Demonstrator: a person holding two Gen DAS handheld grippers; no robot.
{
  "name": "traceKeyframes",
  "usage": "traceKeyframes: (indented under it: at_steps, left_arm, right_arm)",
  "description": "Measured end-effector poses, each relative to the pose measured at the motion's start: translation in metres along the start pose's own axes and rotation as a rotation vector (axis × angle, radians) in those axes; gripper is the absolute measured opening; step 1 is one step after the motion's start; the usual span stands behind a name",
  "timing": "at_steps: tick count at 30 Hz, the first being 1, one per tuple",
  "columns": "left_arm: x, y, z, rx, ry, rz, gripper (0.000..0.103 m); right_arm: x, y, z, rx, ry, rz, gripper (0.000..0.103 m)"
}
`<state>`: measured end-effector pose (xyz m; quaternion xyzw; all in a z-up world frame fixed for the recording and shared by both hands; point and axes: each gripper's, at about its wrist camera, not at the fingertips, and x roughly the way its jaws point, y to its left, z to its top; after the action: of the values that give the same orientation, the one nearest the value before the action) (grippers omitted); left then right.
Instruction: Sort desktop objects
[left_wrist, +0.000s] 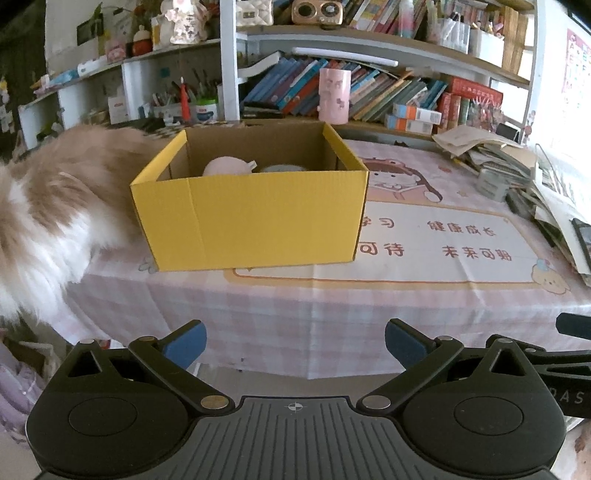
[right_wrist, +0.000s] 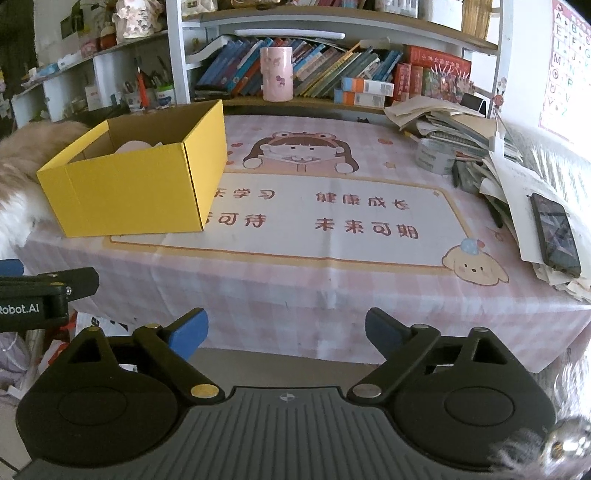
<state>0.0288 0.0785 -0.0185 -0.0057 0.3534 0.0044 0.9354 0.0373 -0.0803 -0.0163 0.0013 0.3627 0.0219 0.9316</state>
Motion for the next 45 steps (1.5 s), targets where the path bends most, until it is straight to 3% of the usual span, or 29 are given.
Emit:
traceKeyframes:
  at_steps: [20,45]
  left_arm:
    - [0.006,0.003,0.002,0.002,0.016,-0.014,0.103]
    - [0.013,0.005,0.002,-0.001,0.037,-0.019,0.103]
  right_arm:
    - [0.003,0.001,0.0,-0.004,0.006,-0.004,0.101]
    - [0.009,0.003,0.001,-0.004,0.024,-0.006,0.102]
